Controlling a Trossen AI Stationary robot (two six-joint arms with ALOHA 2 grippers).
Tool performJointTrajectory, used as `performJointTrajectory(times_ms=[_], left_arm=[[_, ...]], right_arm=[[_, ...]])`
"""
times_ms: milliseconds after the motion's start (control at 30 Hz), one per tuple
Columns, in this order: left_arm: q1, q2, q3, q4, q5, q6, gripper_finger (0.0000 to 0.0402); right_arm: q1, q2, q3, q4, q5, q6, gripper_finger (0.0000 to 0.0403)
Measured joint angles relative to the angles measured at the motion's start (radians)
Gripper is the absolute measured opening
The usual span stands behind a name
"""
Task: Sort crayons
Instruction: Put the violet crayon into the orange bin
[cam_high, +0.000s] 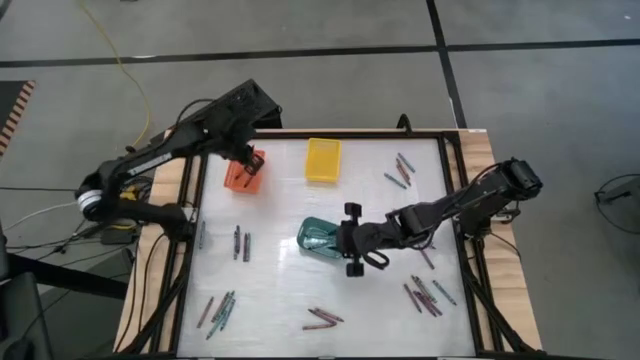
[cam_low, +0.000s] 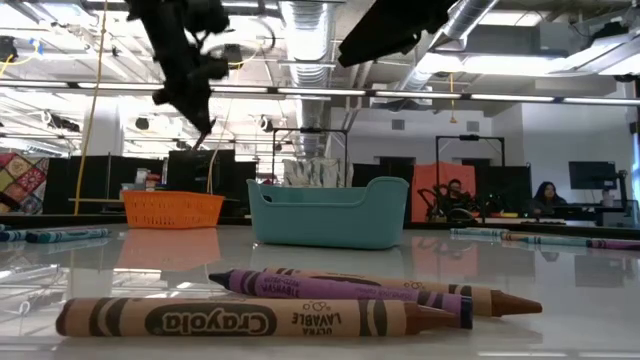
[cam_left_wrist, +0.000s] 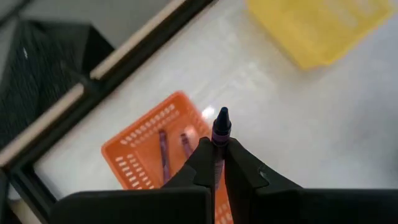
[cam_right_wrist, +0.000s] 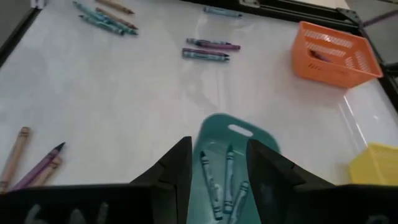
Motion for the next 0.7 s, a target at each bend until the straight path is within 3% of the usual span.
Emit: performJointTrajectory(times_ms=[167,533,700], left_arm=[[0.090,0.119,-0.001,-0.034,0.047,0.034,0.0000],[0.165,0.313,-0.001,-0.092,0.134,0.025,0.0000],[0.176,0.349,-0.001,-0.117,0.126,-0.004,0.0034]], right_arm=[[0.036,0.000,0.000,-0.019,0.005,0.016,0.0146],[0.104,0.000,0.000,-0.067,0.082,0.038,0.0146],[0.124,0.000,0.000,-0.086,0.103,0.060,0.0146]])
